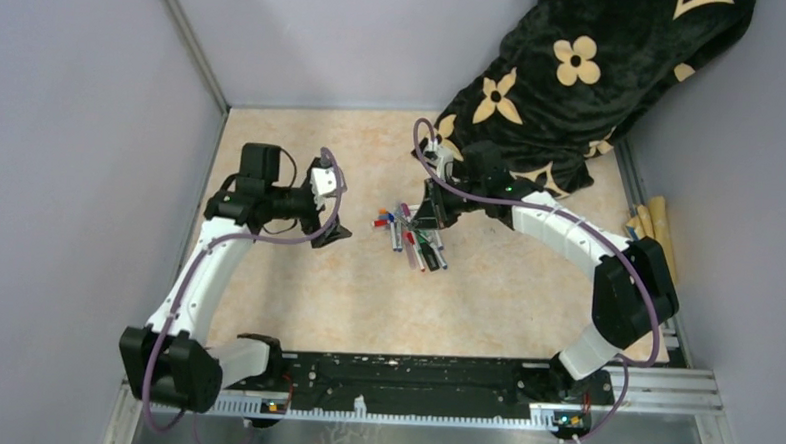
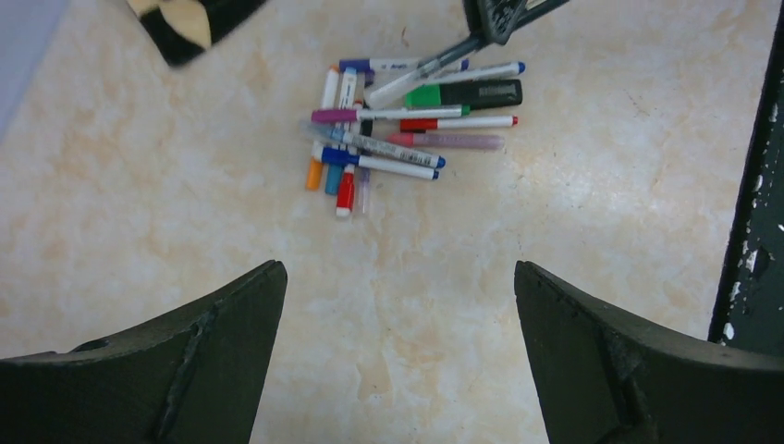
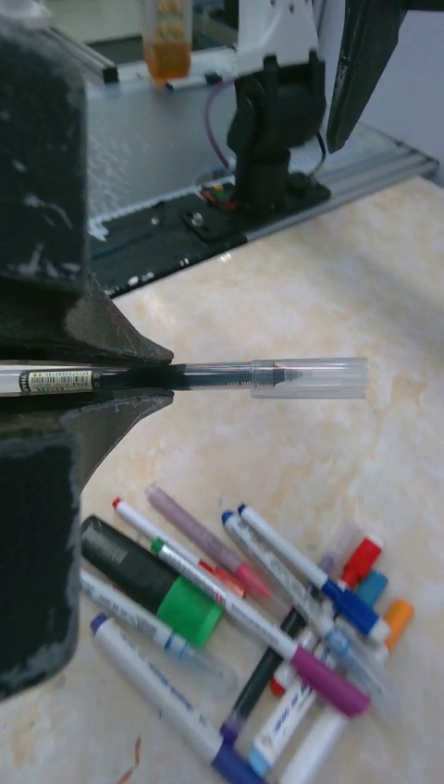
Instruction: Open the pen caps
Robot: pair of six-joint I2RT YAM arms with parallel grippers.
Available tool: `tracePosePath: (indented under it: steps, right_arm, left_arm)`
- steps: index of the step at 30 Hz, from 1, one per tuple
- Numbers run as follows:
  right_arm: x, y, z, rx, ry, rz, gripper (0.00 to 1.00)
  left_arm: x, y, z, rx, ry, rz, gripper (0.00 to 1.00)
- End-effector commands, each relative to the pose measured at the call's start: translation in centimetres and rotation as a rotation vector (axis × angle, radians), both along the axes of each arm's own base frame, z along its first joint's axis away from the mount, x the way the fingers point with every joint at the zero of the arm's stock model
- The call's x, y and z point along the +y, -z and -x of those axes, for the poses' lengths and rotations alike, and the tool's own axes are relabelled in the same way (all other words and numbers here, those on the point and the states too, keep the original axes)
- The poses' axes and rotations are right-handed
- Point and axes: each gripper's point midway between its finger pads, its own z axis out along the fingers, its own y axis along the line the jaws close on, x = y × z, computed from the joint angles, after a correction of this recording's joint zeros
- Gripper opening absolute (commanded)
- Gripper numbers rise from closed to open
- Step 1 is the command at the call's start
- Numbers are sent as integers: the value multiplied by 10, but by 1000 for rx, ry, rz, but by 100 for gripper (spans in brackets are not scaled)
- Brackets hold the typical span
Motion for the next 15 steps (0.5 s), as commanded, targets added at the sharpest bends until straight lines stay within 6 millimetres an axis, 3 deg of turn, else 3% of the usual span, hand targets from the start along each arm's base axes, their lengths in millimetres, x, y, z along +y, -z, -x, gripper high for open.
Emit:
tracePosePath:
  steps: [1,6,11,15]
  right_arm:
    - [12,-40,35,62,-155,-140,0]
    - [20,-53,51,98,-229,-185,0]
    - [35,-50,71,145,-299,-196,0]
    - [48,-52,82,183,-352,-217,0]
  left_arm:
    - [-20,-33,24,-245,231,87,99]
    - [-18,-40,33,-422,341,-6,99]
    - [-21,-51,34,-597,403,-63,98]
    - [-28,-43,41,-663,477,-102,95]
